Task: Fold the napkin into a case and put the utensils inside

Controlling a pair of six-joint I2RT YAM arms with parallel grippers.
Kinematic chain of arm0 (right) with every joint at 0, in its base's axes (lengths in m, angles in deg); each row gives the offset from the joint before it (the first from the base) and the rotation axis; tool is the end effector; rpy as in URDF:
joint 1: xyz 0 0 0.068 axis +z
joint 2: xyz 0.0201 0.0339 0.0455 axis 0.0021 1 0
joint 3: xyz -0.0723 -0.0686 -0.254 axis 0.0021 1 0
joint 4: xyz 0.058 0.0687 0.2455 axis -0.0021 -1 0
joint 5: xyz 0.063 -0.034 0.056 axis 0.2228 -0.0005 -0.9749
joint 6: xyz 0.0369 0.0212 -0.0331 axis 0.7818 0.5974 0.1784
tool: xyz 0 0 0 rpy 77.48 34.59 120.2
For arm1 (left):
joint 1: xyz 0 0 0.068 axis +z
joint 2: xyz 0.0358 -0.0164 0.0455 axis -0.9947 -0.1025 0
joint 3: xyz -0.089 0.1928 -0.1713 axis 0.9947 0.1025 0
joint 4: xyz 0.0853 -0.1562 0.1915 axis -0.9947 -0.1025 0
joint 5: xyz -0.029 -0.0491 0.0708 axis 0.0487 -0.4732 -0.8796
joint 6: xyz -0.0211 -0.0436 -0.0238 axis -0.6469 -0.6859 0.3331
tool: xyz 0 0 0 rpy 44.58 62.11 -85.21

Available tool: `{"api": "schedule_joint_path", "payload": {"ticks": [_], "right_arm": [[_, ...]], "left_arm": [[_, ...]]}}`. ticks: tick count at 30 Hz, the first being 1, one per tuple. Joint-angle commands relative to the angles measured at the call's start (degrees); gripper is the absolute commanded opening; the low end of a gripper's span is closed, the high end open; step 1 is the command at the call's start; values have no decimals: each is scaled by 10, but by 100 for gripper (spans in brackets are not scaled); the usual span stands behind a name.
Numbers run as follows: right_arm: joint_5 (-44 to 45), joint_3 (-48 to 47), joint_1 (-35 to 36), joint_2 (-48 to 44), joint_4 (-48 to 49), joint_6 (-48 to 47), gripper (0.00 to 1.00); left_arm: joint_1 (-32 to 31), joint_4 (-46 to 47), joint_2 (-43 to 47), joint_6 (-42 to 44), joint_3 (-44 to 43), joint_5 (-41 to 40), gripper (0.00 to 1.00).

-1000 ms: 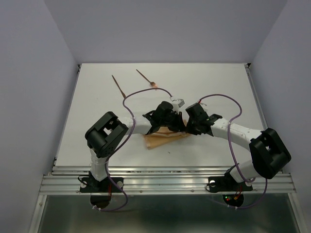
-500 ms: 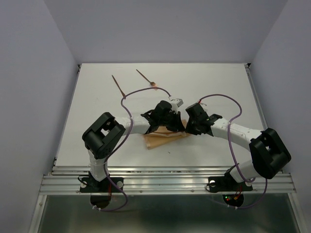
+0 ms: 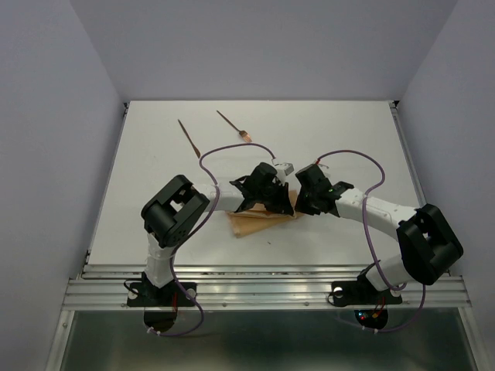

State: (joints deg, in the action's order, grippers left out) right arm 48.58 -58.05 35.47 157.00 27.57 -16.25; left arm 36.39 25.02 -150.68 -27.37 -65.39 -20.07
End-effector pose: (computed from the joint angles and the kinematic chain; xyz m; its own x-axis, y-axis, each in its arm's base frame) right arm 0.2306 0.1547 0.1874 -0.8271 0.2812 -0.4868 0.1717 0.9509 0.2576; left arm 0.2616 -0.3105 0.1573 -0.7436 0.1859 -0.6422 0.6388 0.4813 -0.6003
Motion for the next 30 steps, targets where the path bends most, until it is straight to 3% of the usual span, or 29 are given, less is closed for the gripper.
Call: {"api": "schedule_joint_path", "payload": {"ticks": [1,30], "right_arm": [[4,-9,8,-22,1,-2,1],[2,16,8,-27,1,2,1]], "left_arm": [[1,3,-14,13,-38,15,0],[-1,45,-59,-28,-76,-3,0]]}}
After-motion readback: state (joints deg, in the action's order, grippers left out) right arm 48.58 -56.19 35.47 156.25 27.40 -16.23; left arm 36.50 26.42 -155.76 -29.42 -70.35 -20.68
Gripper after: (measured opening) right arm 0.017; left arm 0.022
